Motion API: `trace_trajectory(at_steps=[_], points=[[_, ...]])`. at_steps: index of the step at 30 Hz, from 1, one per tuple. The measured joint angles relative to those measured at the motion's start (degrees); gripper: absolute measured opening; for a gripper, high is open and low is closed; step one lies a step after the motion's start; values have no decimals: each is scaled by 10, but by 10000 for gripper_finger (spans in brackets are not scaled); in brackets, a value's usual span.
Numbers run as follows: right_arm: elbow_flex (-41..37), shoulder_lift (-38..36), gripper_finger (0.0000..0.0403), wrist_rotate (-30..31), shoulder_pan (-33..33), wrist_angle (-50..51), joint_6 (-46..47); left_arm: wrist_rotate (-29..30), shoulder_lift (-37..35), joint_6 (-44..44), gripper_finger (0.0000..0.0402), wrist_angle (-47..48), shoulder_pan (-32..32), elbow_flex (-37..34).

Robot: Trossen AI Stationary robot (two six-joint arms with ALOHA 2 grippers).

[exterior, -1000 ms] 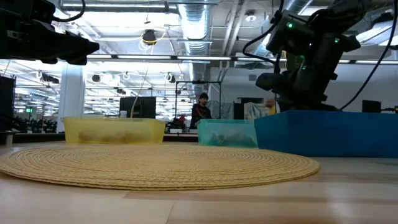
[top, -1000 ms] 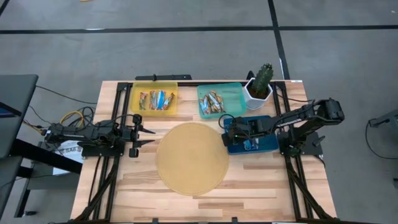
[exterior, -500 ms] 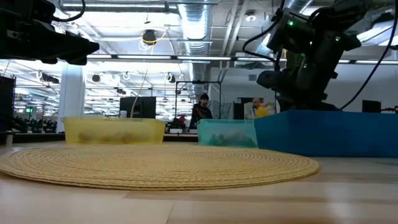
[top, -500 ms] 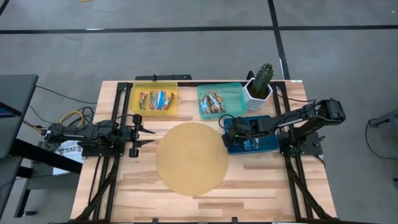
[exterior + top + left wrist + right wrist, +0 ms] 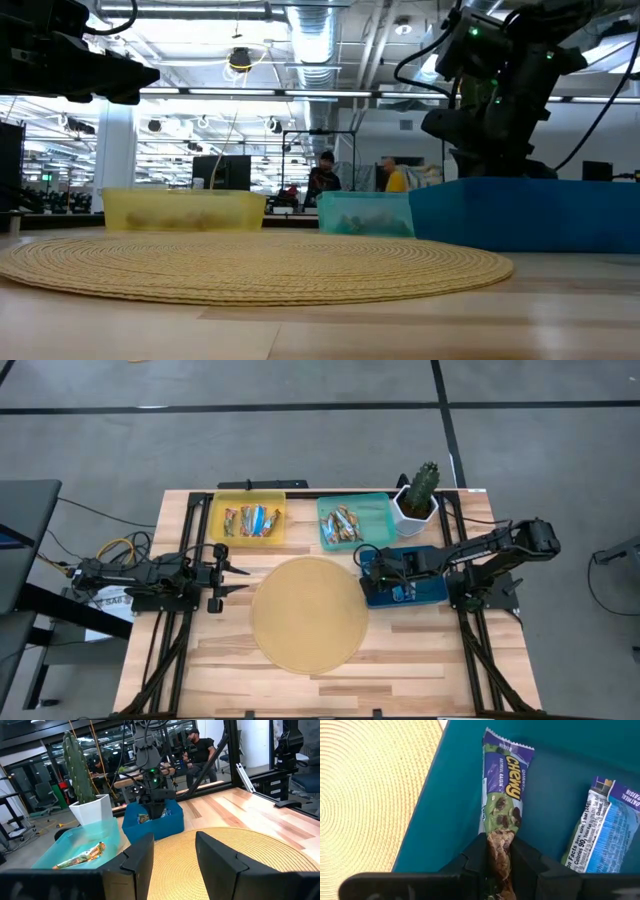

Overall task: Pick and place Granola Bars by type
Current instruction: Put the blue granola bar into the blue bin

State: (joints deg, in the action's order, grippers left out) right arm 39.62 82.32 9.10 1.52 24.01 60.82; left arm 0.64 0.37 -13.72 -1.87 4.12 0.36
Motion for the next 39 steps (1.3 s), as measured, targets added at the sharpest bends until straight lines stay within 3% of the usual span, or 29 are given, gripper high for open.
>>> trace_trajectory(at_steps=[34, 39], points=[[0, 0, 60, -2, -4, -26, 2, 0, 0, 0, 140, 0, 0, 0], [0, 0, 60, -25, -15, -43, 11, 0, 0, 0, 140, 0, 0, 0]])
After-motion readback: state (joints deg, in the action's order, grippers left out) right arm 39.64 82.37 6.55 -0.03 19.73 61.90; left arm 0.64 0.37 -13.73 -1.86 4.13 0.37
